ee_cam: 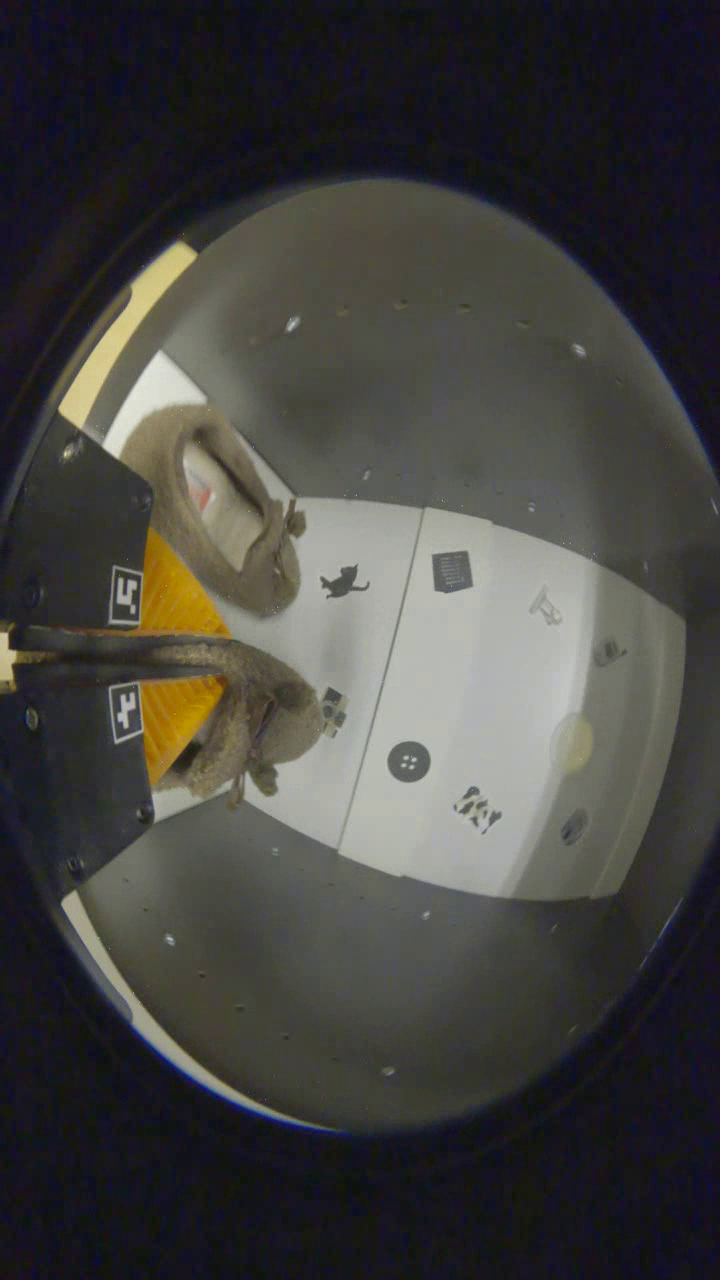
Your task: Open the shoe cabinet door, grab the shoes and put them into the shoe cabinet, then close the shoe cabinet door.
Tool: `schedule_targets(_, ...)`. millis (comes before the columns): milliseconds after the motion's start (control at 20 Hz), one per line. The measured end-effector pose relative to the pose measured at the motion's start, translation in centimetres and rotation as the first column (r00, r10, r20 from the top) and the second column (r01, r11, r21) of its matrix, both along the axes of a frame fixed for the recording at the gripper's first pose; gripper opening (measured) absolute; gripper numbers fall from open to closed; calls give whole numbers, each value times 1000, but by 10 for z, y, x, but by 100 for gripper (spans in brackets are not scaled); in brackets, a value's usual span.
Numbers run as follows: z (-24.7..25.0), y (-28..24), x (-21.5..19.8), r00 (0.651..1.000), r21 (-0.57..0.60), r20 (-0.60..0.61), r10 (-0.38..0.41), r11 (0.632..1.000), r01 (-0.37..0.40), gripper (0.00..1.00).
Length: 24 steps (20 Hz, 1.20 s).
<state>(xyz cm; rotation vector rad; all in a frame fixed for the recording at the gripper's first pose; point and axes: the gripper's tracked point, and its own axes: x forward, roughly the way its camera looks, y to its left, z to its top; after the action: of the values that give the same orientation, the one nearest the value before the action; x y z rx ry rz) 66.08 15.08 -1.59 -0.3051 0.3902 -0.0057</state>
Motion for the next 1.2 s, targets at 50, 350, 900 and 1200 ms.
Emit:
schedule_targets(50, -4, -6, 5, 1000, -33, 4, -18, 999, 18, 8)
schedule_targets(350, -28, -14, 20, 1000, -20, -5, -30, 999, 30, 15)
schedule_targets(900, 61, 7, -78, 981, 55, 190, -37, 998, 27, 89)
schedule_targets(1200, 106, 28, -206, 979, 133, 202, 28, 990, -56, 100)
